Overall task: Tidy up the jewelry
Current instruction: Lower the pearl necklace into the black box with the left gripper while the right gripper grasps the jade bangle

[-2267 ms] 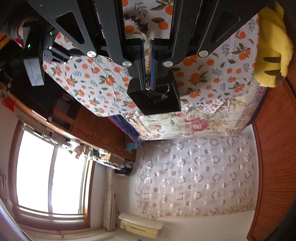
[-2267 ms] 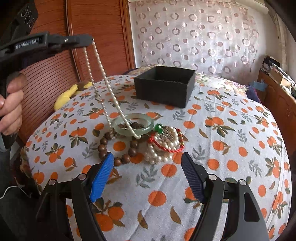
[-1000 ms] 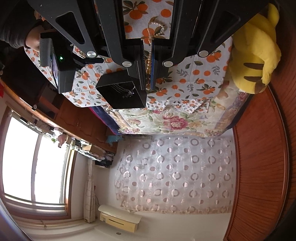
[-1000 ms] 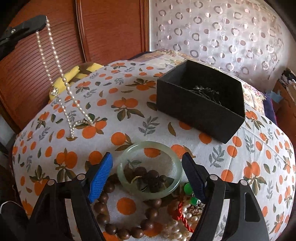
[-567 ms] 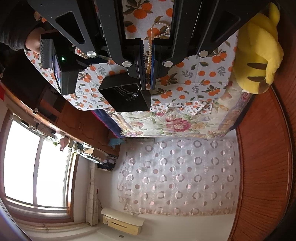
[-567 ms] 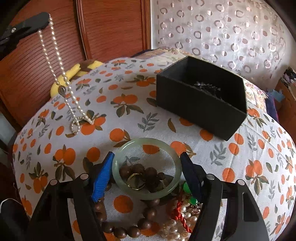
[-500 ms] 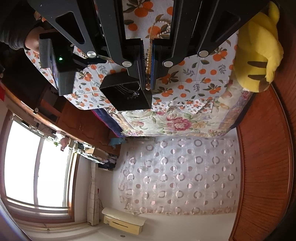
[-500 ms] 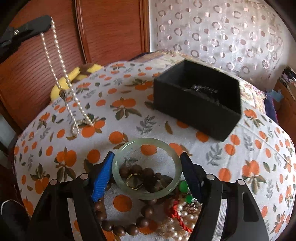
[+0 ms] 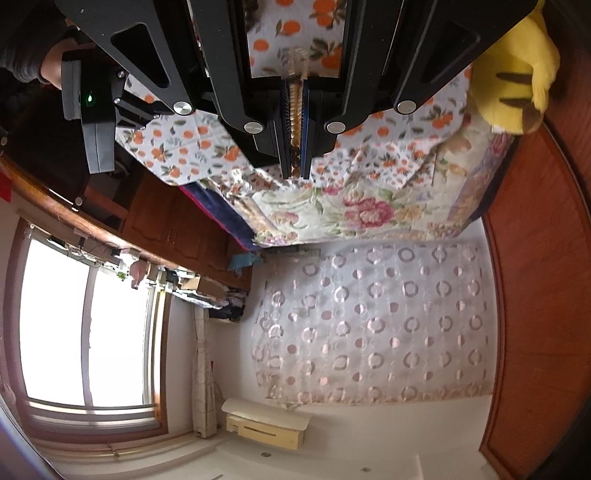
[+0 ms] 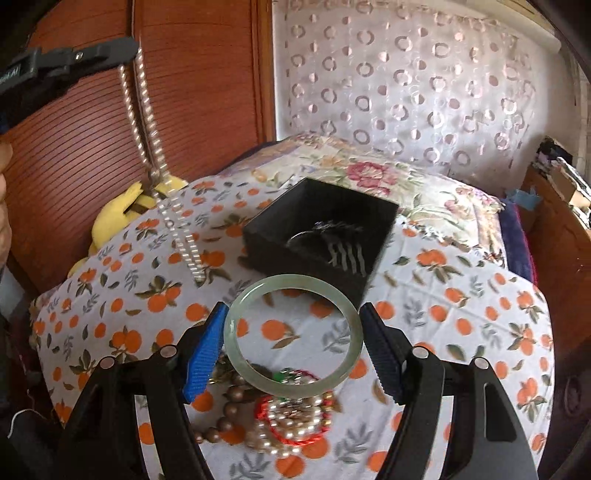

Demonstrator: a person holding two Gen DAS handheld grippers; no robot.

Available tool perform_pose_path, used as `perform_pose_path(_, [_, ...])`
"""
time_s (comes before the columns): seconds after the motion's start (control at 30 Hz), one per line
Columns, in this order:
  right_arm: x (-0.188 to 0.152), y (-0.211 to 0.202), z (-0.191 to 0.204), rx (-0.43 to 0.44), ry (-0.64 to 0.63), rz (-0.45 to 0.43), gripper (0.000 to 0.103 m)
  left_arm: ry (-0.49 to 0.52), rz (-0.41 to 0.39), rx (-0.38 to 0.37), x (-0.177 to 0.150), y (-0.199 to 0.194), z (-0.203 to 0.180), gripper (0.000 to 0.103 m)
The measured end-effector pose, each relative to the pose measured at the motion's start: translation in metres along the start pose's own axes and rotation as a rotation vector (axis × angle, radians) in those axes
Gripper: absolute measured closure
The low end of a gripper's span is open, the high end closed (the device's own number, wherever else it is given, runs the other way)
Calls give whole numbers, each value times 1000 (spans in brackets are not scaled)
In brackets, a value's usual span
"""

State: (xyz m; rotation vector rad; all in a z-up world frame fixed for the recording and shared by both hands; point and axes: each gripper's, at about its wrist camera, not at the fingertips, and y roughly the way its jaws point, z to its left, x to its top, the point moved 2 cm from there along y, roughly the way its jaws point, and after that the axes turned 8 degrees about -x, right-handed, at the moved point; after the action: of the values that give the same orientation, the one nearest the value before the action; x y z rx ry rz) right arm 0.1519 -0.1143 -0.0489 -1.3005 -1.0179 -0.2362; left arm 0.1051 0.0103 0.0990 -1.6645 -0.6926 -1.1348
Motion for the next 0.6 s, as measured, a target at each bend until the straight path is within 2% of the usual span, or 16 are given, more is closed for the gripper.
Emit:
perform_pose_path(0.43, [18, -3, -27, -47, 31, -29, 29, 66, -20, -7, 52, 38, -24, 99])
perform_pose_path(0.6, [25, 0, -32, -59, 36, -31, 29, 73, -5, -8, 57, 55, -28, 99])
